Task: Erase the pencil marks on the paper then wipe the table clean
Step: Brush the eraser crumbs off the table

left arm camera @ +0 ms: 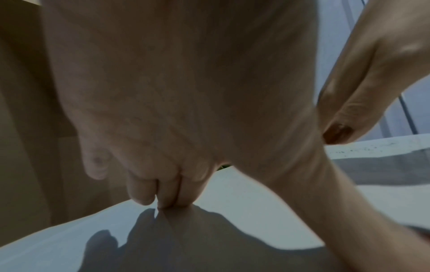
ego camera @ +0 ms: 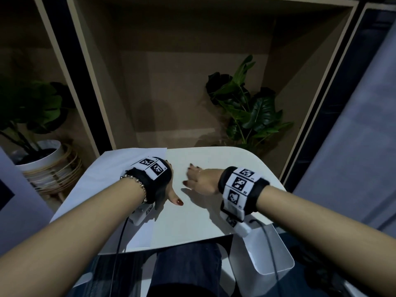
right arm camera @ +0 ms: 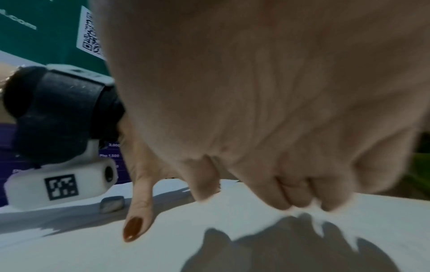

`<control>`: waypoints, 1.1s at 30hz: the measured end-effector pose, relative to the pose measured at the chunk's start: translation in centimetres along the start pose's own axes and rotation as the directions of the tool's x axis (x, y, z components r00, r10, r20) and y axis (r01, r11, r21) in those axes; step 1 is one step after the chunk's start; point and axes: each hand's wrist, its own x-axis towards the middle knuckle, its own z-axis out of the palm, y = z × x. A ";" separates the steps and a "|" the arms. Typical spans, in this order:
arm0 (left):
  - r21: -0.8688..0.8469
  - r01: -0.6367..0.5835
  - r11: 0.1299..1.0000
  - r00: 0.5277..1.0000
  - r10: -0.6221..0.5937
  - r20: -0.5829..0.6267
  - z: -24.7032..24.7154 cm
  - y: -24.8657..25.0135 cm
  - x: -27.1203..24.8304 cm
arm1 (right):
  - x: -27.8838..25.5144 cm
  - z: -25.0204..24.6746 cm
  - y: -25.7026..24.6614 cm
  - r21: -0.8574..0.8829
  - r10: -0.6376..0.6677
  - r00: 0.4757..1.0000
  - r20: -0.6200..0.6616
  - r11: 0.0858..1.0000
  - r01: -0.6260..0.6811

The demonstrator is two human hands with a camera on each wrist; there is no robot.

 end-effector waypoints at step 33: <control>-0.348 -0.195 0.917 0.972 0.228 0.059 -7.1 8.7 3.4 | -6.5 2.7 17.9 0.455 0.175 0.984 -0.046 0.880 -0.135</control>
